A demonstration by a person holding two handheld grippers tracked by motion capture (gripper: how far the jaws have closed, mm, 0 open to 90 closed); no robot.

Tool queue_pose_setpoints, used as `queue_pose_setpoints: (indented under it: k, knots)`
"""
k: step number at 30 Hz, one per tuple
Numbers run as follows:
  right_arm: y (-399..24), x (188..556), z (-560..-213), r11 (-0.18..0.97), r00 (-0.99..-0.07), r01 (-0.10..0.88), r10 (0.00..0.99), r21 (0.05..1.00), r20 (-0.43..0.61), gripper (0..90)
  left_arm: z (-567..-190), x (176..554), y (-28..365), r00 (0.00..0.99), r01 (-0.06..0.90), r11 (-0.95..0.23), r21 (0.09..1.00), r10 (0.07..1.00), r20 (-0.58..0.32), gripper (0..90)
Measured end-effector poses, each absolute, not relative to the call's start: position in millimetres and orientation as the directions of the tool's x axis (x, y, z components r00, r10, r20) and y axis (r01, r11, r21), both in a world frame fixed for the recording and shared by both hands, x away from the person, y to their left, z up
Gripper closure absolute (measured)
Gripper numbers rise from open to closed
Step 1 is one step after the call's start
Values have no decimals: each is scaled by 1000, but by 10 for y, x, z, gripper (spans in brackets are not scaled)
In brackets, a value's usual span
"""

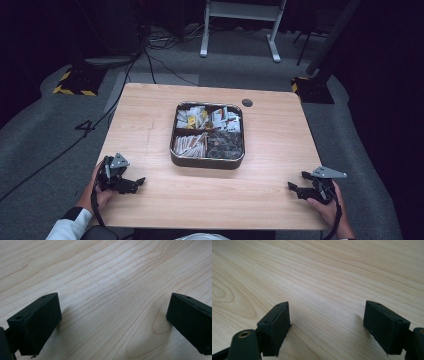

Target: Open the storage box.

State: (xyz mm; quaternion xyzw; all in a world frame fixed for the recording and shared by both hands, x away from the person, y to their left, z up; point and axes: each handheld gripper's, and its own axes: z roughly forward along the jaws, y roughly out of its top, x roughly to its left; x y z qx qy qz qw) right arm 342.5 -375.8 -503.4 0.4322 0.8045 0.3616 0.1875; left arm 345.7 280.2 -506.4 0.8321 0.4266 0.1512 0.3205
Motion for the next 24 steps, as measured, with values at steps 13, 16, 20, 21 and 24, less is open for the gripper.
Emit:
queue_pose_setpoints:
  k: [13,16,20,21,24]
  knots:
    - [-3767,3422,-5032,376,-550,563,835,736,-6,207,-5065,3445,2820,601,606,-440,663,799,-19,2]
    - [-3792,3464,-5021,384,-552,570,834,726,-8,195,-5064,3444,2815,608,602,-445,663,794,-19,3]
    - [-3826,3539,-4999,368,-515,602,857,708,-7,186,-5064,3453,2818,613,599,-450,662,790,-19,0]
    - [-3830,3552,-4996,368,-512,604,859,706,-10,176,-5064,3453,2818,613,599,-450,662,790,-19,0]
    - [-3838,3605,-4990,376,-501,595,865,711,-38,185,-5064,3452,2820,613,599,-449,663,790,-19,1]
